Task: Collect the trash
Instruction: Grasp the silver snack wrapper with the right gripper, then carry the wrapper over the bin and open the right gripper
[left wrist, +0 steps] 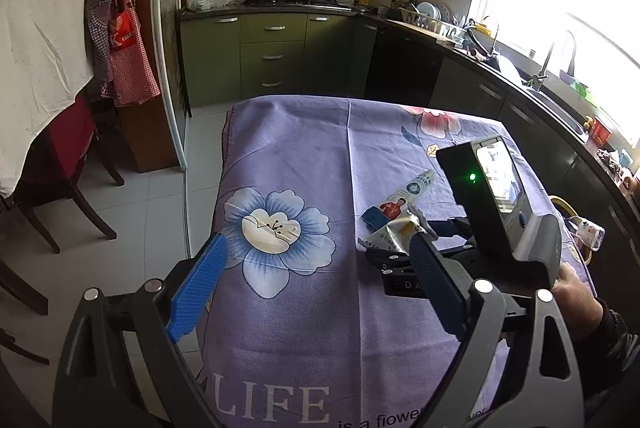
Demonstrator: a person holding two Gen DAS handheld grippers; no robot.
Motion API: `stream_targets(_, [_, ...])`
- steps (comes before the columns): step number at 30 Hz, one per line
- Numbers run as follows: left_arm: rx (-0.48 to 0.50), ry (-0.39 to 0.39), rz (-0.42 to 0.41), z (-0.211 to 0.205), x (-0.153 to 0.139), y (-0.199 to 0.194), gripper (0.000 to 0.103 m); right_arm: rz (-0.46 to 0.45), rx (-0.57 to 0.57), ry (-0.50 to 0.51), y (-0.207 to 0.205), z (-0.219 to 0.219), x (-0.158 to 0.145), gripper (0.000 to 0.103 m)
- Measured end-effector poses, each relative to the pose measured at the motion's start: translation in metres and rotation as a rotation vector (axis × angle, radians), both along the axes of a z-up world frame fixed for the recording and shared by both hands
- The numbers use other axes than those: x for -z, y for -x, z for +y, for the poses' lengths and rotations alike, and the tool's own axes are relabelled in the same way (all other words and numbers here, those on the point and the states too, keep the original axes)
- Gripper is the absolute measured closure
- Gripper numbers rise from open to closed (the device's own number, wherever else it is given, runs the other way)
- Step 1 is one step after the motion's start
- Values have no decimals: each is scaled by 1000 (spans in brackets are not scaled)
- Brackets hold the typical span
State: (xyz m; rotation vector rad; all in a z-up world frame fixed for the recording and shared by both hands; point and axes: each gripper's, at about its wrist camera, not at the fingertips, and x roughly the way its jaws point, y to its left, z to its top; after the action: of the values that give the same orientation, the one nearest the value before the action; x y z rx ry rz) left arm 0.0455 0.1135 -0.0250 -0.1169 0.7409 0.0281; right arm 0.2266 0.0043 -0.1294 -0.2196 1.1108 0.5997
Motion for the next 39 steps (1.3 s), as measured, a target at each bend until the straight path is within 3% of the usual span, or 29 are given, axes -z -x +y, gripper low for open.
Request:
stream_targets(8, [7, 0, 12, -1, 3, -3, 16, -2, -2, -29, 6, -17, -5, 40])
stream_targets(16, [33, -22, 16, -17, 1, -7, 16, -20, 1, -93, 22, -47, -27, 40])
stream_targets(21, [67, -31, 16, -32, 0, -10, 16, -58, 30, -132, 32, -89, -51, 40])
stream_targets(26, [102, -35, 28, -50, 2, -19, 16, -119, 167, -139, 32, -171, -81, 40])
stream_targets(30, [131, -39, 38, -65, 6, -29, 16, -153, 366, -99, 20, -265, -96, 39])
stream_targets(35, [167, -46, 43, -89, 6, -40, 16, -134, 640, -20, -6, -389, -88, 39])
stream_targets(39, [197, -52, 49, -109, 7, -46, 16, -74, 787, 18, -28, -467, -66, 39])
